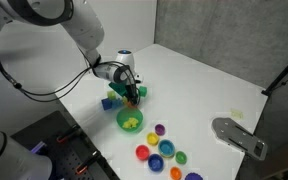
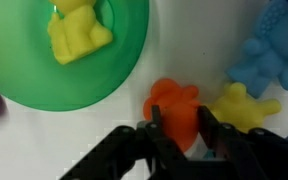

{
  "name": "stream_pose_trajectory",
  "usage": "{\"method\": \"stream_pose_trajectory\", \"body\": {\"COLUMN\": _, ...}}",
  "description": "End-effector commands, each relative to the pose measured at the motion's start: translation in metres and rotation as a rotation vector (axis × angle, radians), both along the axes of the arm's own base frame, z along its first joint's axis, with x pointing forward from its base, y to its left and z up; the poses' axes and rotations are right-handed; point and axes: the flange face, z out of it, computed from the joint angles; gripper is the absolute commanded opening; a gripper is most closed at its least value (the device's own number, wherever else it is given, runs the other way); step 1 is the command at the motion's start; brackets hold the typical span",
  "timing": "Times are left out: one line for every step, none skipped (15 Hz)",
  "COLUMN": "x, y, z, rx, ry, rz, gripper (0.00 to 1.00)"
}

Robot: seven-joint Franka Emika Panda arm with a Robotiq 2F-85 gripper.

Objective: Put the orange toy in the green bowl

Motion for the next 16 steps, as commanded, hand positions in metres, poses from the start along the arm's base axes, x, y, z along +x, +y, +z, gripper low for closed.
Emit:
{"method": "stream_pose_trajectory", "body": {"x": 0.001, "y": -0.003, "z": 0.012, "rx": -0.021, "ry": -0.012, "rz": -0.016, "gripper": 0.12}}
{"method": "stream_pose_trajectory", "body": {"x": -0.001, "y": -0.005, "z": 0.016, "rx": -0.023, "ry": -0.012, "rz": -0.018, "gripper": 0.11}}
{"method": "stream_pose_trajectory", "body": {"x": -0.004, "y": -0.009, "z": 0.023, "rx": -0.031, "ry": -0.014, "rz": -0.024, "gripper": 0.08}}
{"method": "stream_pose_trajectory", "body": {"x": -0.005, "y": -0.012, "z": 0.028, "rx": -0.037, "ry": -0.019, "rz": -0.027, "gripper": 0.10}}
{"method": "stream_pose_trajectory", "body": {"x": -0.008, "y": -0.016, "z": 0.035, "rx": -0.044, "ry": -0.024, "rz": -0.031, "gripper": 0.08}}
{"method": "stream_pose_trajectory", "body": {"x": -0.012, "y": -0.021, "z": 0.043, "rx": -0.053, "ry": -0.034, "rz": -0.046, "gripper": 0.07}}
{"method": "stream_pose_trajectory", "body": {"x": -0.015, "y": -0.024, "z": 0.049, "rx": -0.060, "ry": -0.037, "rz": -0.054, "gripper": 0.08}}
{"method": "stream_pose_trajectory", "body": {"x": -0.020, "y": -0.028, "z": 0.059, "rx": -0.069, "ry": -0.047, "rz": -0.062, "gripper": 0.07}}
{"method": "stream_pose_trajectory", "body": {"x": -0.024, "y": -0.032, "z": 0.067, "rx": -0.077, "ry": -0.055, "rz": -0.071, "gripper": 0.06}}
{"method": "stream_pose_trajectory", "body": {"x": -0.029, "y": -0.035, "z": 0.077, "rx": -0.087, "ry": -0.061, "rz": -0.080, "gripper": 0.08}}
{"method": "stream_pose_trajectory", "body": {"x": -0.036, "y": -0.038, "z": 0.087, "rx": -0.094, "ry": -0.065, "rz": -0.094, "gripper": 0.08}}
{"method": "stream_pose_trajectory", "body": {"x": -0.042, "y": -0.040, "z": 0.095, "rx": -0.103, "ry": -0.070, "rz": -0.103, "gripper": 0.08}}
{"method": "stream_pose_trajectory", "body": {"x": -0.049, "y": -0.042, "z": 0.105, "rx": -0.108, "ry": -0.074, "rz": -0.114, "gripper": 0.08}}
{"method": "stream_pose_trajectory", "body": {"x": -0.056, "y": -0.043, "z": 0.114, "rx": -0.114, "ry": -0.075, "rz": -0.120, "gripper": 0.08}}
{"method": "stream_pose_trajectory", "body": {"x": -0.063, "y": -0.045, "z": 0.122, "rx": -0.125, "ry": -0.079, "rz": -0.133, "gripper": 0.08}}
{"method": "stream_pose_trajectory", "body": {"x": -0.070, "y": -0.047, "z": 0.131, "rx": -0.134, "ry": -0.084, "rz": -0.144, "gripper": 0.08}}
